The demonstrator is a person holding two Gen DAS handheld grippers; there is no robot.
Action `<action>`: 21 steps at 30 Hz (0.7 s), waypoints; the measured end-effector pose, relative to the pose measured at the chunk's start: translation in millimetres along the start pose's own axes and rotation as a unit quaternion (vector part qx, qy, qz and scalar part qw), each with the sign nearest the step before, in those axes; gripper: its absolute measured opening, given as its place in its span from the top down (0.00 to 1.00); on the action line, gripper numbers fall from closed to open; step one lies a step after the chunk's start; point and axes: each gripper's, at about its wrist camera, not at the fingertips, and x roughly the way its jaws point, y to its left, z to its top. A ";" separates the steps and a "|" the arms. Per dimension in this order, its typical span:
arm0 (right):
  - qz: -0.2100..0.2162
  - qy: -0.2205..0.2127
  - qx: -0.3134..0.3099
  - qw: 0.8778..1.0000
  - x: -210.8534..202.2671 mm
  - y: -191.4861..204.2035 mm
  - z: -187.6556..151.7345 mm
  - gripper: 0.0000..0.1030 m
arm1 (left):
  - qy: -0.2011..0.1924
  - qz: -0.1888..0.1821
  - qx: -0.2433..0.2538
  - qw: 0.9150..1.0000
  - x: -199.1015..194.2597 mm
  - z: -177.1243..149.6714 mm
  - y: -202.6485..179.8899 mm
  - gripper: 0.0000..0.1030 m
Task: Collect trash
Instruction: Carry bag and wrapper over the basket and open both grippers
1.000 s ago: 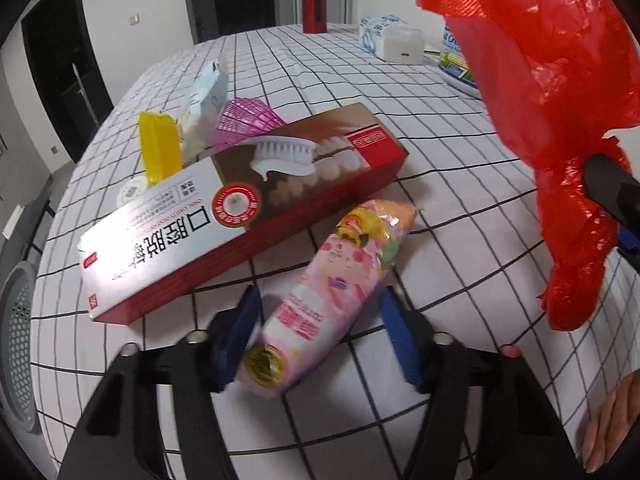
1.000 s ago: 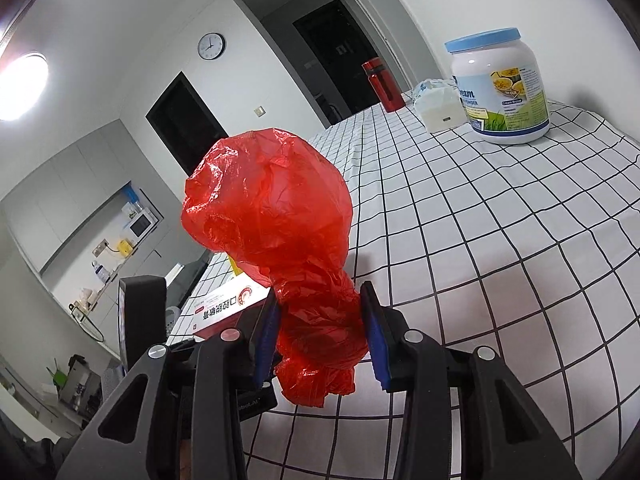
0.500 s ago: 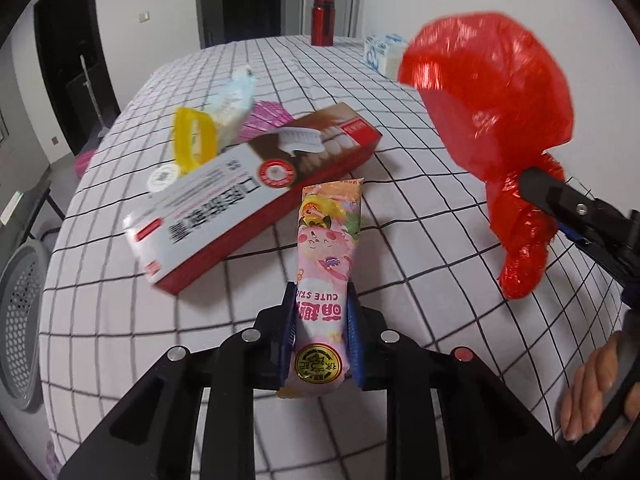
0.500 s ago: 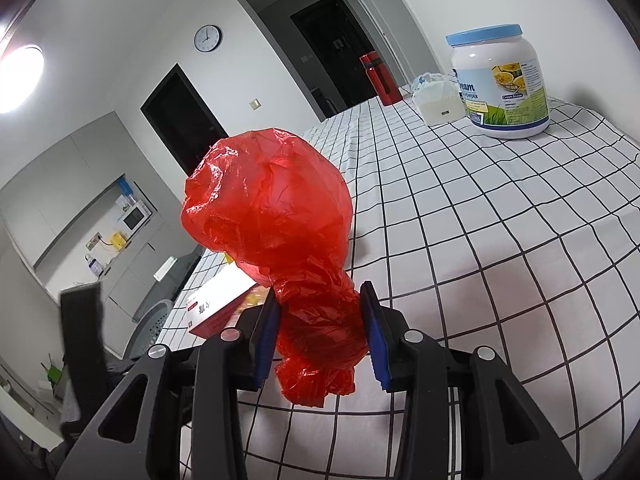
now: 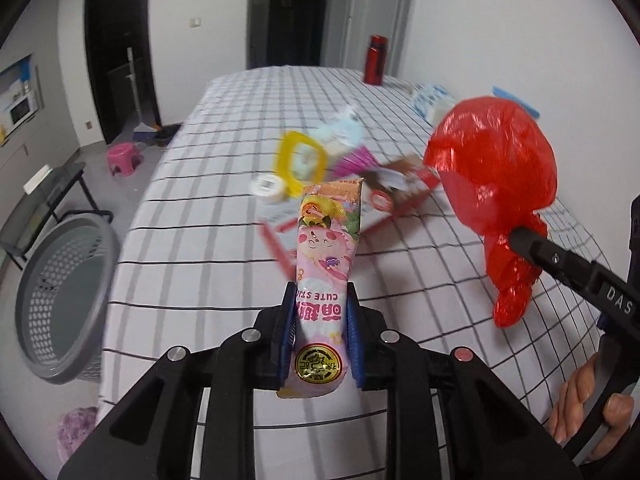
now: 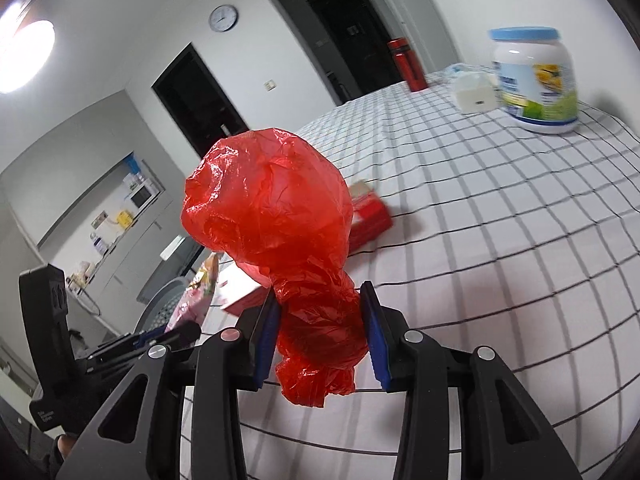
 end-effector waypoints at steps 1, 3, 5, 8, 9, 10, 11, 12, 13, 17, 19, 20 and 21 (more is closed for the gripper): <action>0.003 0.003 -0.007 1.000 3.6 8.6 0.4 0.63 | -0.005 0.007 -0.006 1.000 -4.1 0.4 9.5 0.78; 0.011 0.010 -0.020 1.000 10.9 24.8 1.3 0.63 | -0.012 0.017 -0.015 1.000 -9.2 0.6 24.6 0.78; 0.018 0.016 -0.031 0.999 18.4 38.8 2.1 0.63 | -0.019 0.032 -0.026 0.999 -14.5 1.0 42.9 0.78; 0.032 0.032 -0.049 0.998 36.0 68.5 0.9 0.63 | -0.025 0.051 -0.041 0.998 -19.9 0.4 70.6 0.78; 0.036 0.036 -0.052 0.997 39.9 74.1 0.9 0.63 | -0.026 0.056 -0.045 0.997 -20.4 0.0 78.1 0.78; 0.043 0.041 -0.057 0.997 47.1 83.1 1.3 0.63 | -0.027 0.066 -0.052 0.996 -21.2 -1.5 91.4 0.78; 0.050 0.047 -0.064 0.996 54.9 94.9 0.8 0.63 | -0.027 0.073 -0.057 0.995 -21.7 -2.5 100.8 0.78; 0.054 0.051 -0.068 0.995 59.3 102.6 -0.2 0.63 | -0.027 0.078 -0.062 0.995 -22.6 -4.0 108.0 0.78; 0.059 0.056 -0.074 0.994 65.7 112.8 -1.0 0.63 | -0.026 0.086 -0.069 0.994 -22.4 -5.9 119.5 0.78; 0.078 0.082 -0.095 0.989 92.7 149.2 -5.4 0.63 | -0.023 0.109 -0.096 0.989 -22.8 -12.5 158.0 0.78; 0.085 0.095 -0.106 0.986 107.4 167.4 -7.2 0.63 | -0.024 0.119 -0.107 0.987 -26.0 -15.3 177.5 0.78; 0.088 0.101 -0.110 0.985 114.6 176.8 -8.1 0.63 | -0.024 0.125 -0.112 0.986 -27.2 -16.5 187.0 0.78; 0.090 0.105 -0.113 0.984 119.7 183.3 -8.9 0.63 | -0.025 0.130 -0.116 0.984 -28.5 -17.6 196.5 0.78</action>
